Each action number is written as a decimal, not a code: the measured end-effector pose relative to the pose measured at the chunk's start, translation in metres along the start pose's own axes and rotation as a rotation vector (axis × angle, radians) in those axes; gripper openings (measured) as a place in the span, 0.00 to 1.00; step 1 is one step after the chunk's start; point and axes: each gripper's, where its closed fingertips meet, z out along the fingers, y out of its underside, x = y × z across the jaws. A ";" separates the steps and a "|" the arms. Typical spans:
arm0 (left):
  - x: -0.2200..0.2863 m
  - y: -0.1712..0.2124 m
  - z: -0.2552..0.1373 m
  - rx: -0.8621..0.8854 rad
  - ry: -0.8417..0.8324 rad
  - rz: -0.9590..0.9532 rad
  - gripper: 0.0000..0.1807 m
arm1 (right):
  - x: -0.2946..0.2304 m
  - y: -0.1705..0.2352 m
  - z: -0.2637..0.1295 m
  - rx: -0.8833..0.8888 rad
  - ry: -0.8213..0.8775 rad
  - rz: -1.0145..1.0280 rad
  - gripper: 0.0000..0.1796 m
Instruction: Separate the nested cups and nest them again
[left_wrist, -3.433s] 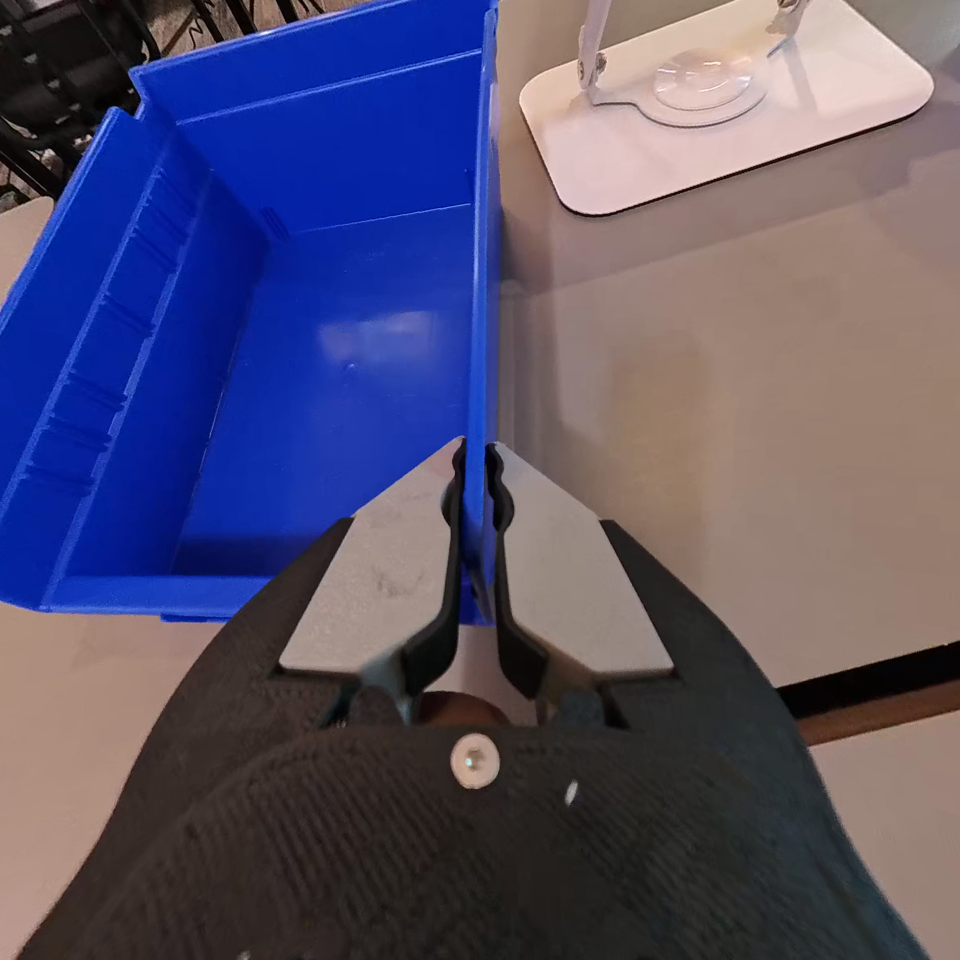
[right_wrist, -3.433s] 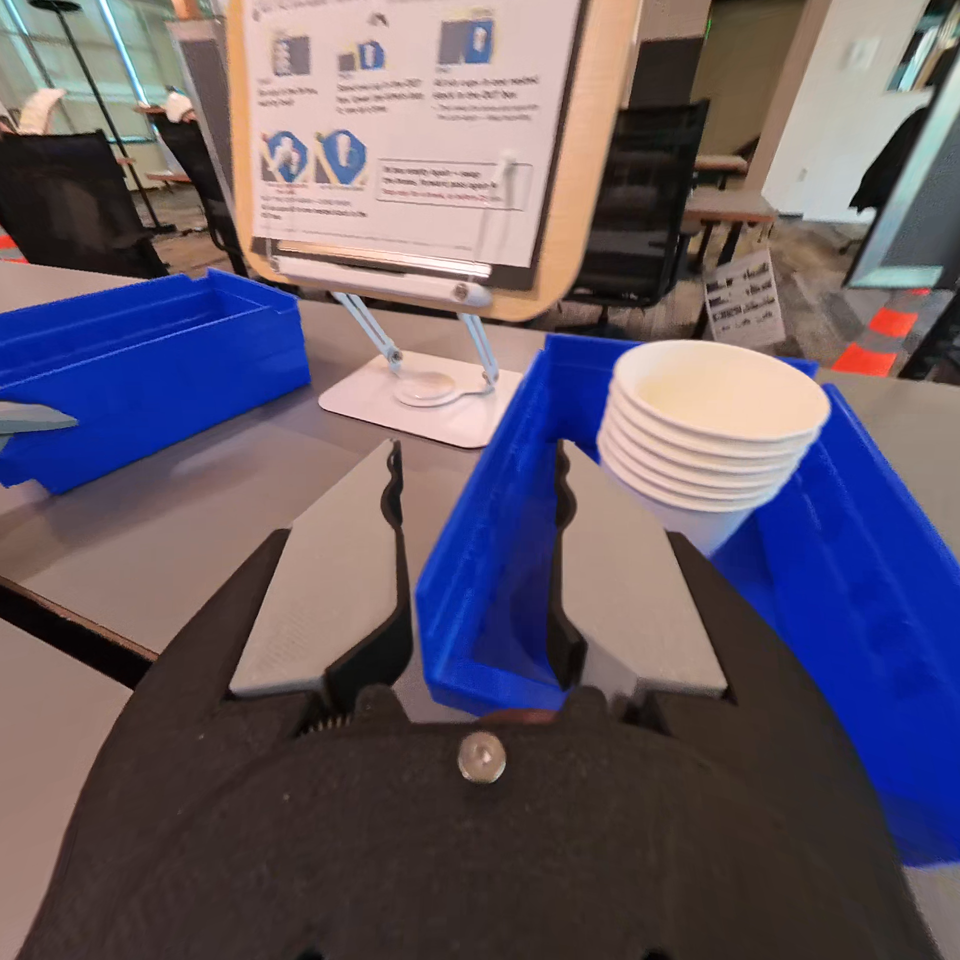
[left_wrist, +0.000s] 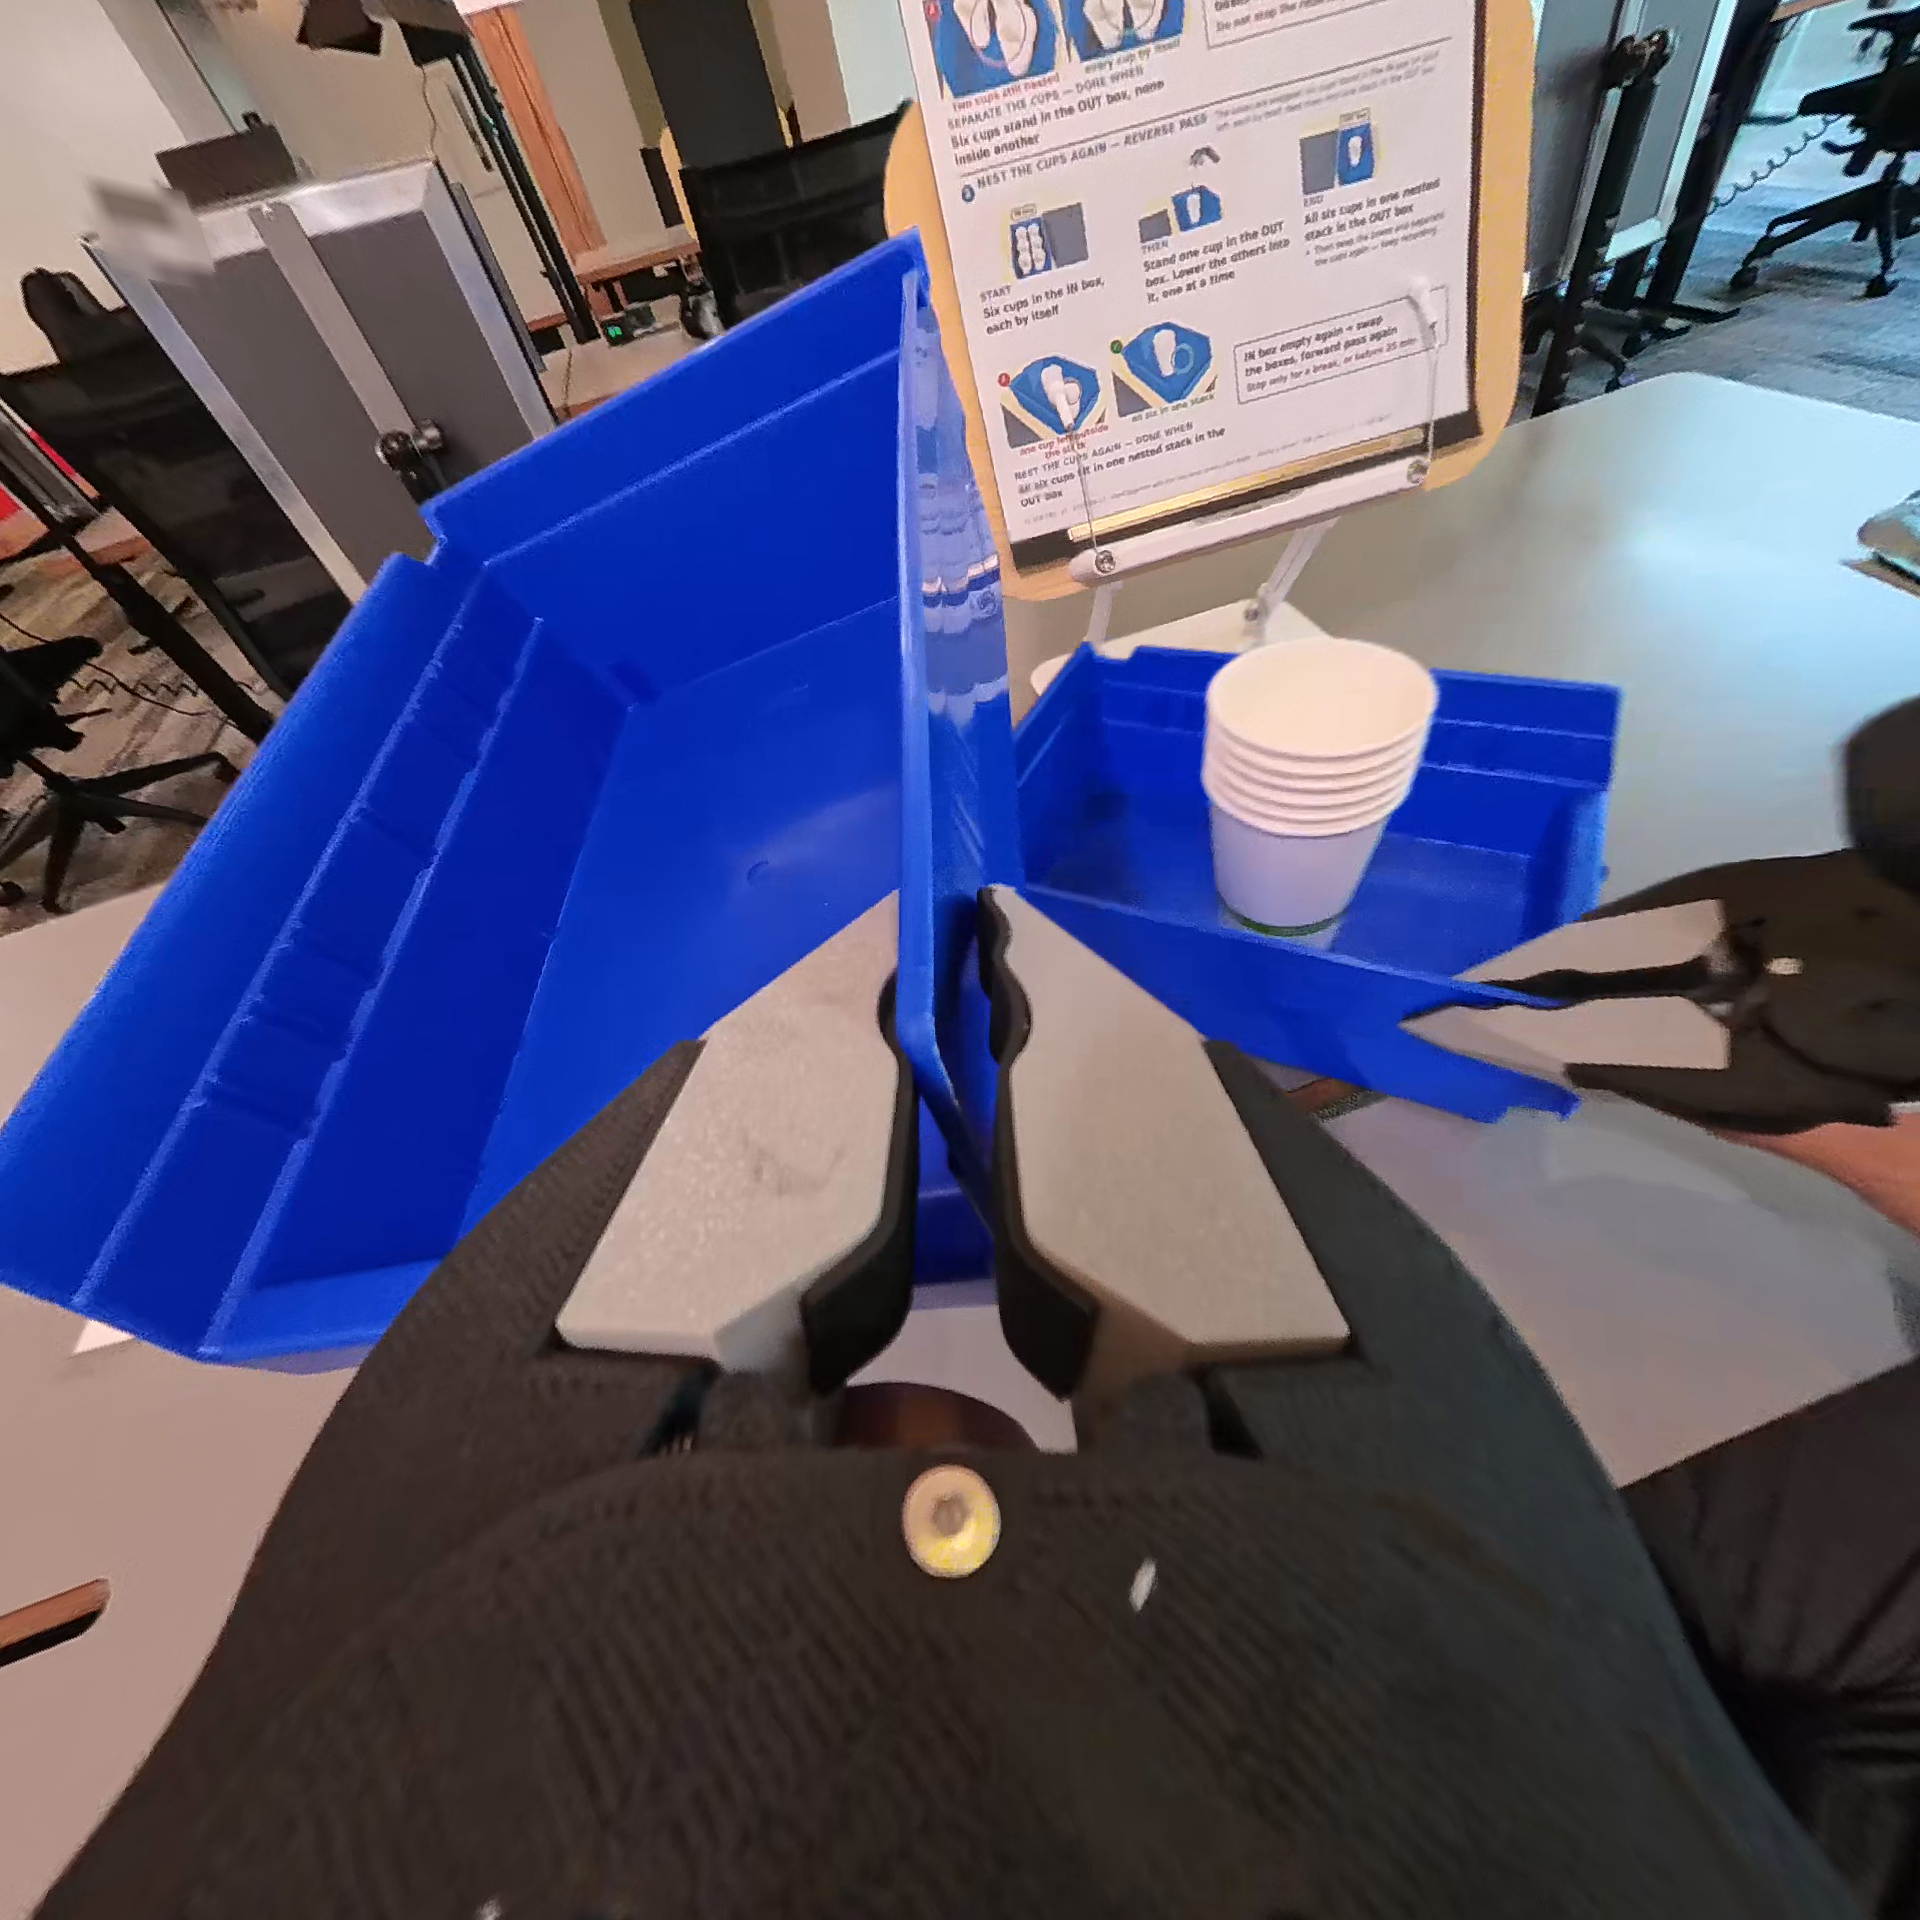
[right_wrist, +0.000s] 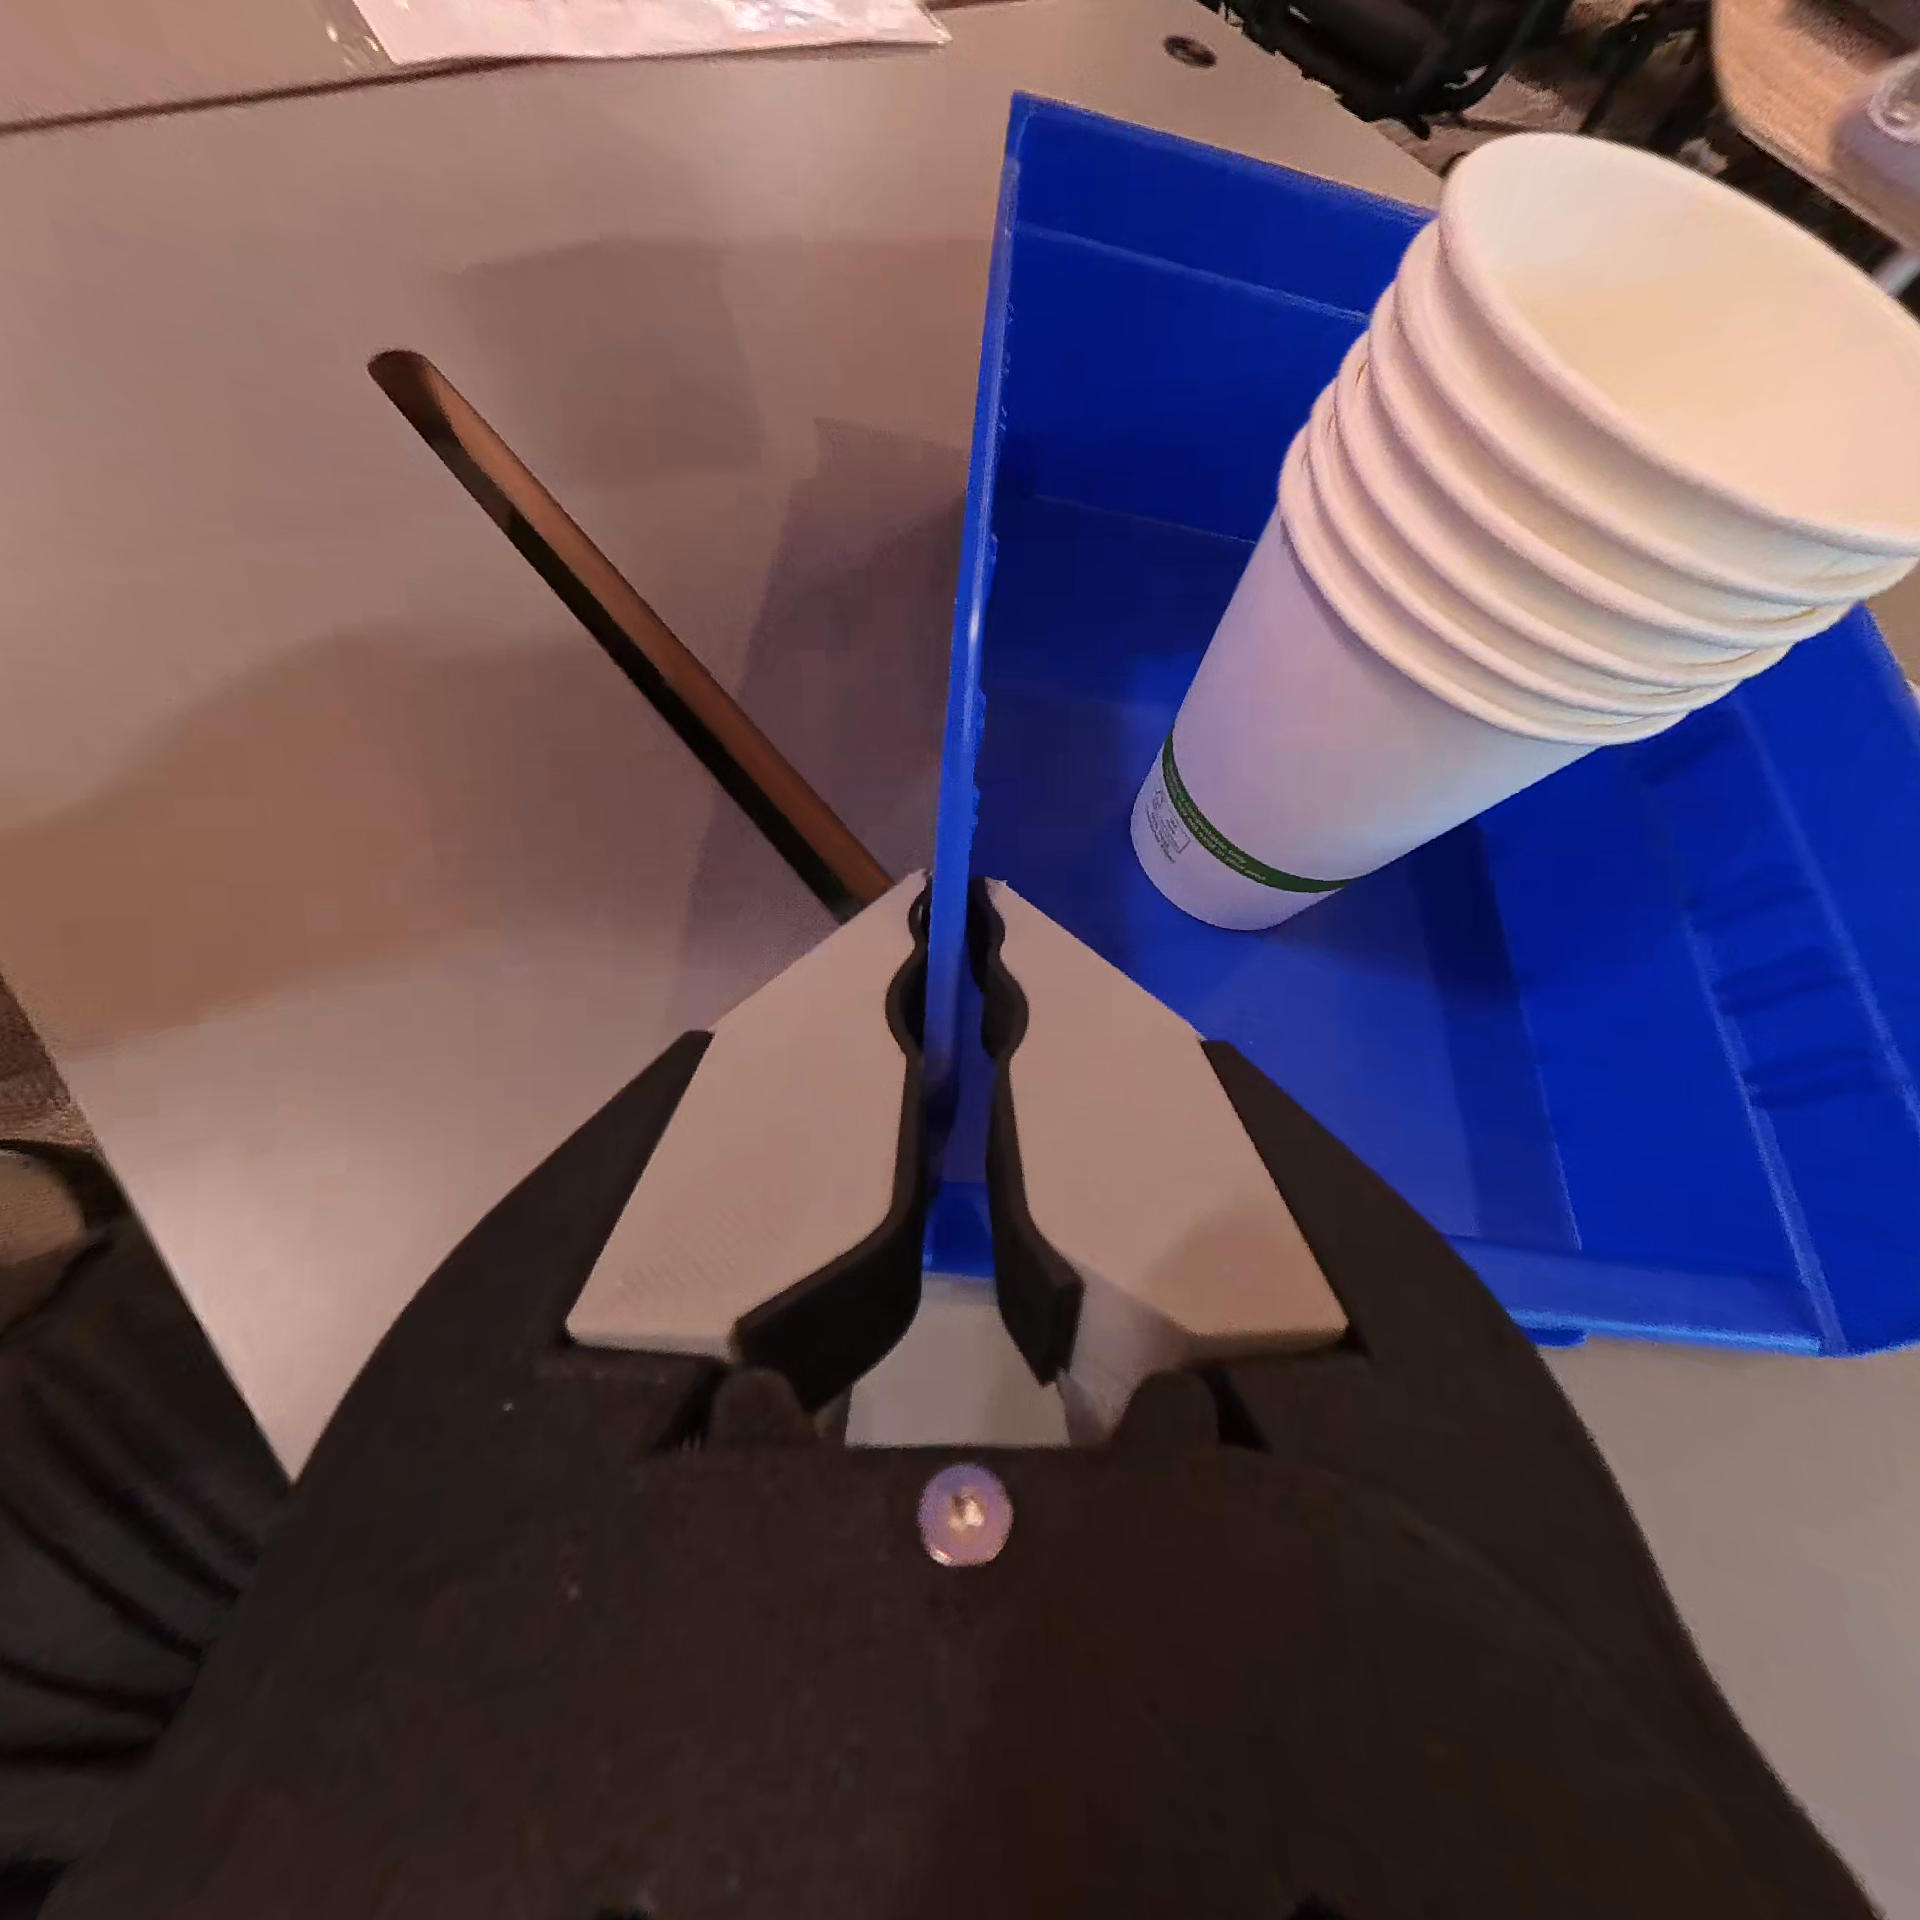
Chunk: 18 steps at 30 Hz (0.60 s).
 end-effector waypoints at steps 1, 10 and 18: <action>-0.001 -0.001 -0.001 0.001 -0.005 0.003 0.03 | -0.005 -0.008 0.010 0.003 -0.005 0.008 0.01; -0.015 -0.001 -0.019 0.004 -0.041 0.011 0.03 | -0.043 -0.077 0.102 0.036 -0.024 0.131 0.01; -0.035 0.004 -0.030 0.011 -0.081 0.006 0.02 | -0.068 -0.134 0.155 0.099 -0.263 0.313 0.08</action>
